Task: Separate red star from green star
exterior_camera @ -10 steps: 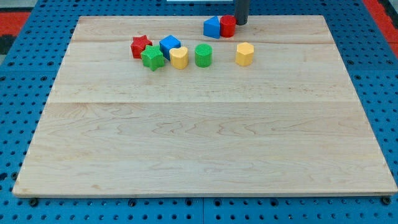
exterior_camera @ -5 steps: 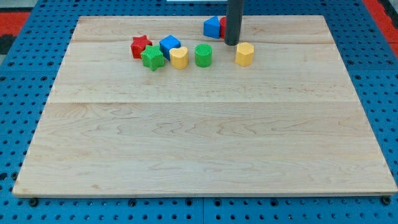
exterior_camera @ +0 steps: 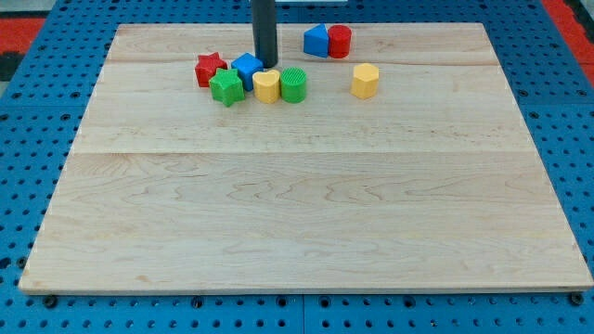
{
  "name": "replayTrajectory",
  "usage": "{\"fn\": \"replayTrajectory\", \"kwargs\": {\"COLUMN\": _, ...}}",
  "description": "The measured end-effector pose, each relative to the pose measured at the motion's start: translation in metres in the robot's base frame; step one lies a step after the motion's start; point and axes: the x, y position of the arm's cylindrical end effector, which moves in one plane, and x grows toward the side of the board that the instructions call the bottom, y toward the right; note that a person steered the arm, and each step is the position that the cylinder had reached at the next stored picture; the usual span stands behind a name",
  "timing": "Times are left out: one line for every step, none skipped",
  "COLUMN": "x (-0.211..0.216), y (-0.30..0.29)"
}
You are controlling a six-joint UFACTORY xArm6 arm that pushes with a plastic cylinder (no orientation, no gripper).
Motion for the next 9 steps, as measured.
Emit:
{"fn": "replayTrajectory", "kwargs": {"x": -0.046, "y": -0.029}}
{"fn": "replayTrajectory", "kwargs": {"x": -0.07, "y": -0.086}}
{"fn": "replayTrajectory", "kwargs": {"x": -0.042, "y": -0.182}}
{"fn": "replayTrajectory", "kwargs": {"x": -0.004, "y": -0.193}}
{"fn": "replayTrajectory", "kwargs": {"x": 0.025, "y": -0.139}}
{"fn": "replayTrajectory", "kwargs": {"x": 0.06, "y": -0.13}}
{"fn": "replayTrajectory", "kwargs": {"x": 0.073, "y": -0.085}}
{"fn": "replayTrajectory", "kwargs": {"x": 0.054, "y": -0.059}}
{"fn": "replayTrajectory", "kwargs": {"x": 0.035, "y": -0.069}}
